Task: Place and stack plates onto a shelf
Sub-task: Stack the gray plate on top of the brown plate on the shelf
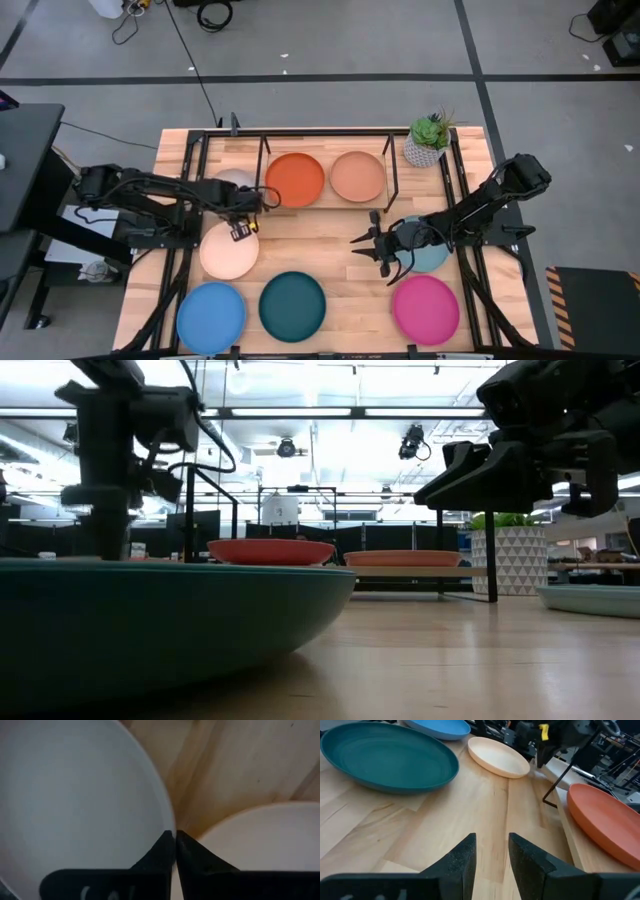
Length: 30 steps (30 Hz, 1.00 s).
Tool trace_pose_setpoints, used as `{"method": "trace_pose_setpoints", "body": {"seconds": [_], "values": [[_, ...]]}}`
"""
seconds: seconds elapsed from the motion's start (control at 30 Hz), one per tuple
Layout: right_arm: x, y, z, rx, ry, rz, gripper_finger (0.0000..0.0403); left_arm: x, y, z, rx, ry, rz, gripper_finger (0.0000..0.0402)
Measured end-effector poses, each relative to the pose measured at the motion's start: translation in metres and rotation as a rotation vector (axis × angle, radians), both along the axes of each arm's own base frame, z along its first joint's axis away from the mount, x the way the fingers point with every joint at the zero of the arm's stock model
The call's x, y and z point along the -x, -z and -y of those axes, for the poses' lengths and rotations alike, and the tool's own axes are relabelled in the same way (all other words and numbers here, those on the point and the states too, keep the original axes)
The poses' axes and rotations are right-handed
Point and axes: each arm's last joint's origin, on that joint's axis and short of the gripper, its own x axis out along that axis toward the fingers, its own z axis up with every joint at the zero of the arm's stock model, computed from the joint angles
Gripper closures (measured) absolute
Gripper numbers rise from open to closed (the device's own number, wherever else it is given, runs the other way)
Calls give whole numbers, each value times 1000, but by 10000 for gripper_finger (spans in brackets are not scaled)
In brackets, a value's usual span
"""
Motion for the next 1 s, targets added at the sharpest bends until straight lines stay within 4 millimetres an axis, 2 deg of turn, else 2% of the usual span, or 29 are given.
{"method": "trace_pose_setpoints", "body": {"seconds": [0.13, 0.37, 0.57, 0.8, 1.0], "values": [[0, 0, 0, 2, 0, 0, 282, 2, -25, 0, -2, -13, 27, 387], [0, 0, 0, 15, -4, 4, 282, 5, -67, 7, 18, 106, 102, 388], [0, -1, 0, 12, -5, 8, 282, -3, -101, 2, -161, 11, 204, 388], [0, -1, 0, 15, -3, 8, 282, 0, -121, -12, -186, -95, 215, 388], [0, -1, 0, 6, 0, 8, 282, -3, -136, -18, -236, -98, 267, 387]]}}
